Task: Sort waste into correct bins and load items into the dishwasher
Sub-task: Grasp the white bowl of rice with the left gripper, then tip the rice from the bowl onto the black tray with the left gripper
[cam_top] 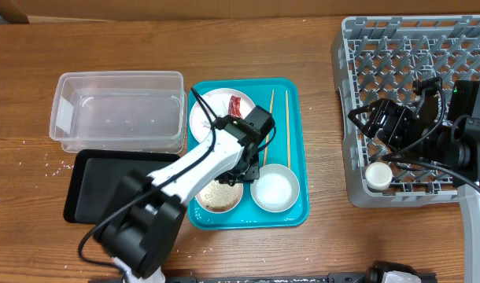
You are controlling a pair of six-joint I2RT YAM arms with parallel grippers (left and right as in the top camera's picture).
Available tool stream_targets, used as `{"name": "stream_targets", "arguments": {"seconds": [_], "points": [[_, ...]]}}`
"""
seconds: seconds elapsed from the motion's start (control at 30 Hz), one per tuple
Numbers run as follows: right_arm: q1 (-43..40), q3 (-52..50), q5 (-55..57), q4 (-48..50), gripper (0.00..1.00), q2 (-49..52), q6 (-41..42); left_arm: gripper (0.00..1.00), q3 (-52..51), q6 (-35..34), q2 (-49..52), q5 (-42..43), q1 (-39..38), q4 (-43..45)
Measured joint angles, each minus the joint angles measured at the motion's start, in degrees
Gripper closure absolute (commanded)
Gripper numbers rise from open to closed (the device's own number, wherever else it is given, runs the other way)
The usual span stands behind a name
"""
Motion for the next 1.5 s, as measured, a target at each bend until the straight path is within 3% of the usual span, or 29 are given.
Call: {"name": "stream_targets", "arguments": {"seconds": [0.07, 0.4, 0.6, 0.77, 0.9, 1.07, 1.3, 1.5], "points": [[0.0, 0.0, 0.0, 0.0, 0.00, 0.0, 0.0, 0.96, 0.0, -0.8, 1.4, 0.7, 0.0, -0.1], [0.0, 0.0, 0.0, 0.0, 0.00, 0.0, 0.0, 0.96, 0.0, -1.7, 0.9, 0.7, 0.4, -2.7], [0.0, 0.0, 0.0, -0.1, 0.00, 0.0, 0.0, 0.96, -0.3, 0.8, -5.5, 3.1, 3.9, -4.3], [0.0, 0.0, 0.0, -0.2, 0.00, 0.0, 0.0, 0.96, -0.4, 10.5, -20.0, 15.0, 14.4, -5.0], [0.0, 0.0, 0.0, -0.2, 0.00, 0.0, 0.0, 0.96, -0.4, 19.3, -24.9, 26.1, 27.4, -9.1], [0.0, 0.0, 0.0, -0.2, 0.00, 0.0, 0.0, 0.96, -4.0, 33.8, -24.8, 41.7, 47.5, -13.4], [0.0, 0.0, -0.2, -0.2, 0.00, 0.0, 0.0, 0.96, -15.6, 50.0, -21.3, 59.8, 68.6, -14.1], [0.0, 0.0, -0.2, -0.2, 0.00, 0.0, 0.0, 0.96, -18.0, 64.9, -12.1, 72.8, 73.1, -23.6]]}}
